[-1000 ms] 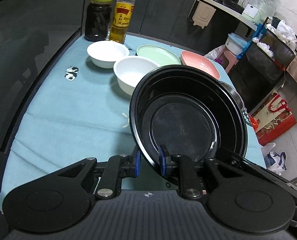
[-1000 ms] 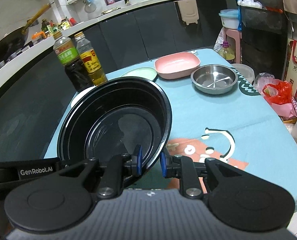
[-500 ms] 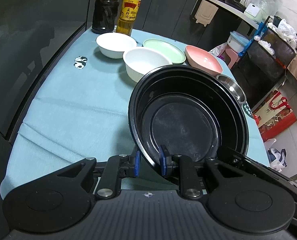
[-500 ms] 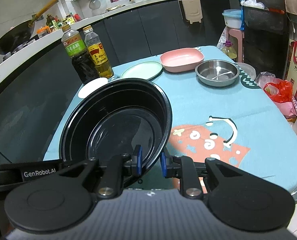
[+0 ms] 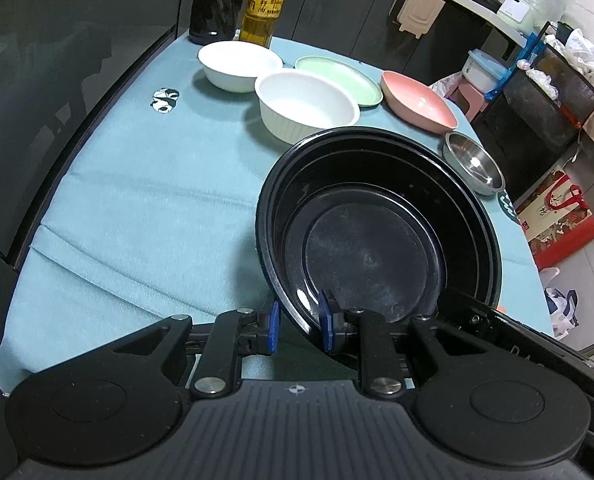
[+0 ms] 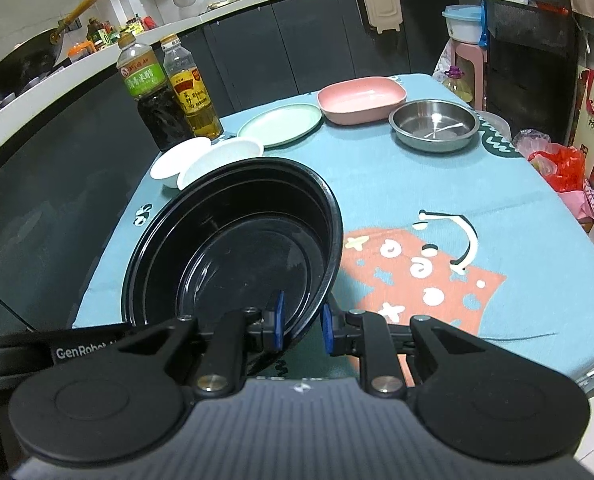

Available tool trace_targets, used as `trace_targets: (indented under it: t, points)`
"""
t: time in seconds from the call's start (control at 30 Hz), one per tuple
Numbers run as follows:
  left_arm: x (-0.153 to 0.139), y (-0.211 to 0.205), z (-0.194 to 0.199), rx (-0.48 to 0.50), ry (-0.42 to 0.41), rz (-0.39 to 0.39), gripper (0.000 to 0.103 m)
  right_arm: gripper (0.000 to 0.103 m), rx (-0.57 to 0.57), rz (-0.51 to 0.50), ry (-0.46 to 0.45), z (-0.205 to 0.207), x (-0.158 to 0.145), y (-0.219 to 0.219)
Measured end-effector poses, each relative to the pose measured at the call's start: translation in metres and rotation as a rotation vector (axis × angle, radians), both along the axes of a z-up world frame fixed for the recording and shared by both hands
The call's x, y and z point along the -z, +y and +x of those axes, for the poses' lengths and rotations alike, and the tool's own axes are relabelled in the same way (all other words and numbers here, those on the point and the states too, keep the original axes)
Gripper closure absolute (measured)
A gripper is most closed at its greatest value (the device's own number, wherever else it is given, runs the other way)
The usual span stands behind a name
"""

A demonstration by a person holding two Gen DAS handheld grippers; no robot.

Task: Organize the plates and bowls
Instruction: 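Lift the black bowl with both grippers and carry it across the table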

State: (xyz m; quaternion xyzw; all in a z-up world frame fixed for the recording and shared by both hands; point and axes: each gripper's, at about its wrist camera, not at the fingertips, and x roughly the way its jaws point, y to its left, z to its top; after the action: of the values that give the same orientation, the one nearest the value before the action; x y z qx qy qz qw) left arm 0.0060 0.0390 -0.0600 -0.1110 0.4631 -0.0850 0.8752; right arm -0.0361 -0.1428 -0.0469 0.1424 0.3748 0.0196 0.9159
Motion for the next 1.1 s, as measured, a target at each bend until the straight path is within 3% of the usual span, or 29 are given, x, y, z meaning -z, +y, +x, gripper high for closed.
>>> trace_targets:
  t: [1.1]
  points:
    - [0.016,-0.004,0.018,0.020,0.059,-0.017,0.078,0.081,0.005,0.003,0.065,0.021,0.017,-0.002]
